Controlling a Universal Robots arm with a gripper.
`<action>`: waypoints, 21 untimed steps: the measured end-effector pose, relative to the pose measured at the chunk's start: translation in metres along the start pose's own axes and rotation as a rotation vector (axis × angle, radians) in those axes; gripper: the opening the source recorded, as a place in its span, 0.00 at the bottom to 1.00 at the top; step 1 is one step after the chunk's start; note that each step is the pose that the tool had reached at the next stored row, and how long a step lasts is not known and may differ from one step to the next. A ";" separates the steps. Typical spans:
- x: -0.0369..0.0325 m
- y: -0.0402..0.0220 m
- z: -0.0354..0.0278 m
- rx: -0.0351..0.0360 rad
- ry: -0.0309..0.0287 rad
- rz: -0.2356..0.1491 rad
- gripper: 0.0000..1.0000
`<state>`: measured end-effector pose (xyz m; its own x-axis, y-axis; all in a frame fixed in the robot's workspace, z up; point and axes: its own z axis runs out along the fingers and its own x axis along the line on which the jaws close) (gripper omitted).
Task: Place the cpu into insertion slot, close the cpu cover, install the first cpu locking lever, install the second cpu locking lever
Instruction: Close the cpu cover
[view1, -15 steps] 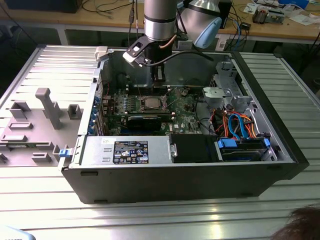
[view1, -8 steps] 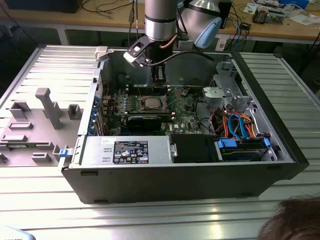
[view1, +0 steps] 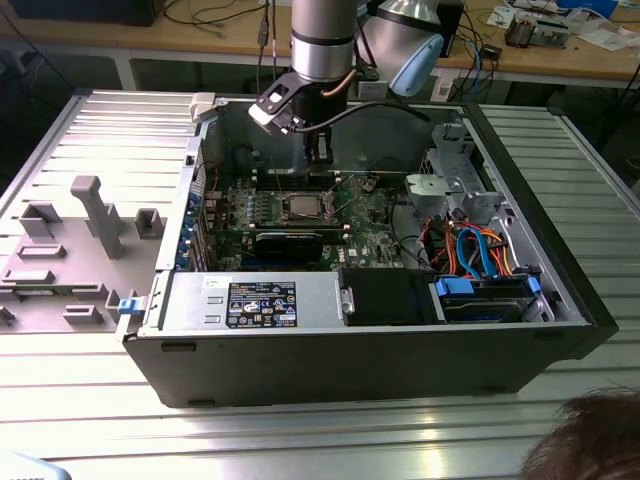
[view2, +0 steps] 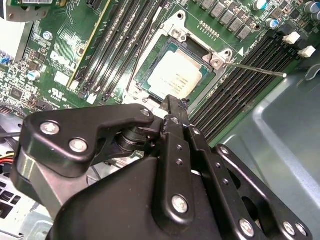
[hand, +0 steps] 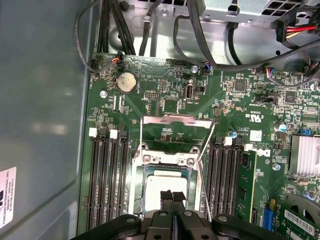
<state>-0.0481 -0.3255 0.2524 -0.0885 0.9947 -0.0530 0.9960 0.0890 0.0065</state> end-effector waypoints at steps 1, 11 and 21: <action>0.0000 0.0003 0.0000 0.0000 0.0000 0.000 0.11; -0.0005 0.0041 -0.0021 0.0003 -0.0002 0.000 0.11; -0.0011 0.0060 -0.0109 0.0001 0.0000 0.000 0.11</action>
<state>-0.0422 -0.3255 0.2635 -0.0886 0.9947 -0.0530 0.9960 0.0891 0.0065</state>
